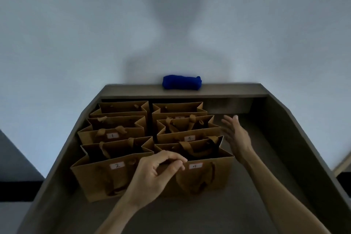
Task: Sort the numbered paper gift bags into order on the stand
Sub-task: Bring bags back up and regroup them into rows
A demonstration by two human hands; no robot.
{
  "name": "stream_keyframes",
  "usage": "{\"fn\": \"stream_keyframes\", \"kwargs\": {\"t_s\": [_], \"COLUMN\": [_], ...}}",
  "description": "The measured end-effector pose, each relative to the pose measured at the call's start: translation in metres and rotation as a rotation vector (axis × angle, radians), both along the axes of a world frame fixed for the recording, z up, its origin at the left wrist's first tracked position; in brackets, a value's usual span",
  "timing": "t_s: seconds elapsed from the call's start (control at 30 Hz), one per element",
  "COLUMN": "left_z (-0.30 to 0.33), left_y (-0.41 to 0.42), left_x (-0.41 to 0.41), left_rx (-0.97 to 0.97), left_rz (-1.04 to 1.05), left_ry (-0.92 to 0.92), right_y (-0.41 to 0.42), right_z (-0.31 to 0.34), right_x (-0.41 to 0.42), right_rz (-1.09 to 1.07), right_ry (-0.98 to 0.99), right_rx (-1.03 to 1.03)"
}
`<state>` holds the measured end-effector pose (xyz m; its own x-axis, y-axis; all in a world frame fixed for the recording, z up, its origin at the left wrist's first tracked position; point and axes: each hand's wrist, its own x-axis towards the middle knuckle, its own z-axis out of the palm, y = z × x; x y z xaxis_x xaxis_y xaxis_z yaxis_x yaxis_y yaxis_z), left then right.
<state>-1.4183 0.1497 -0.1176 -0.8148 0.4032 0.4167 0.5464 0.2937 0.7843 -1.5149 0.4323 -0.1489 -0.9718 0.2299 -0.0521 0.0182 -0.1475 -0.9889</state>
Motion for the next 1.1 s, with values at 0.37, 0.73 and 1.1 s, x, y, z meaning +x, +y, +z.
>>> {"fn": "stream_keyframes", "kwargs": {"t_s": [0.37,0.73,1.1], "left_z": [-0.022,-0.01,0.042], "left_y": [-0.04,-0.049,-0.013], "left_x": [-0.035,-0.043,-0.082], "left_rx": [-0.53,-0.424,-0.154], "left_rz": [0.097,0.065,0.095], "left_ry": [0.464,0.479,0.378], "right_y": [-0.077,-0.058,-0.032], "right_z": [-0.024,-0.012,0.081], "right_x": [-0.03,-0.042,-0.159], "right_rz": [0.066,-0.068,0.118], "right_ry": [-0.118,0.096,0.432], "right_rx": [-0.286,0.114,1.102]}}
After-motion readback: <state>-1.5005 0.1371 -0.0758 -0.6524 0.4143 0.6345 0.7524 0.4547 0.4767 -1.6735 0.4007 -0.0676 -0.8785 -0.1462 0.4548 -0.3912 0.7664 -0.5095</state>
